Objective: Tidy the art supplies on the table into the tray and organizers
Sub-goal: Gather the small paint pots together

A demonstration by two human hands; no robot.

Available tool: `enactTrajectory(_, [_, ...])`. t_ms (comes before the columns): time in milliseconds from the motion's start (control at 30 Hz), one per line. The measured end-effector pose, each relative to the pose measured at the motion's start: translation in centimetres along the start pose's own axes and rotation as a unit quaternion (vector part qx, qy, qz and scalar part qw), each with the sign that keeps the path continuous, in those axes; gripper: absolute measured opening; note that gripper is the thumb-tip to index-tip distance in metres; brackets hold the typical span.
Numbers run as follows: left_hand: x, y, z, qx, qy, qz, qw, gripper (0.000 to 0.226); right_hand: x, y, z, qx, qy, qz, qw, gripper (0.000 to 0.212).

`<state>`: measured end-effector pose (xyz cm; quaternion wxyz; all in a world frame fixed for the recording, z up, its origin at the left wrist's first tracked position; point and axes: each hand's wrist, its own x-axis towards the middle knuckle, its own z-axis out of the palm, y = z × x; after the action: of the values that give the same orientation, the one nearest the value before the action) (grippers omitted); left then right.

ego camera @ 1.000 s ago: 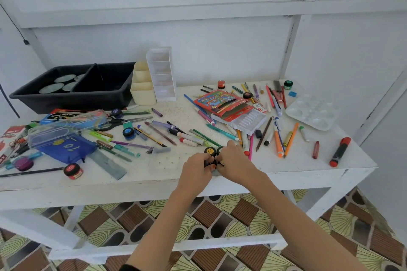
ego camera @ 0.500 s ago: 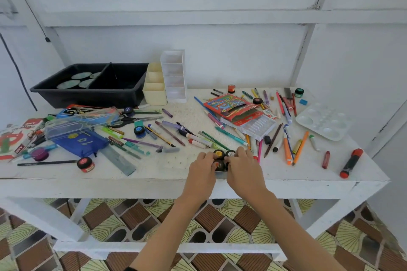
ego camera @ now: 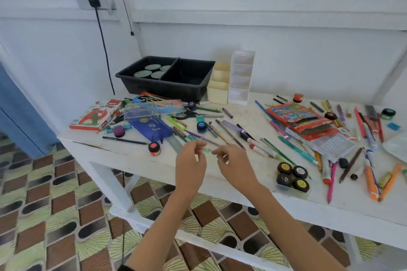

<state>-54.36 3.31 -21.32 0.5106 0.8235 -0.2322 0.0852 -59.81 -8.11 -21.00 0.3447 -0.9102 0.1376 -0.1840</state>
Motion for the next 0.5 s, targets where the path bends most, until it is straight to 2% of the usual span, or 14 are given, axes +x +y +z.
enactTrajectory(100, [1.5, -2.3, -2.5, 0.033, 0.033, -0.018, 0.999, 0.022, 2.1, -1.8, 2.6, 0.011, -0.017, -0.017, 1.0, 0.026])
enactTrajectory(233, [3.8, -6.4, -5.6, 0.186, 0.055, -0.011, 0.981, 0.025, 4.5, -3.8, 5.4, 0.023, -0.042, -0.01, 0.999, 0.026])
enactTrajectory(367, [5.1, -10.3, -7.5, 0.264, -0.016, -0.053, 0.963, 0.033, 6.5, -5.1, 8.0, 0.051, -0.039, -0.007, 0.998, 0.024])
enactTrajectory(500, [5.8, -12.5, -8.2, 0.216, -0.073, -0.073, 0.971, 0.041, 8.3, -6.1, 10.2, 0.067, -0.039, -0.015, 0.997, 0.023])
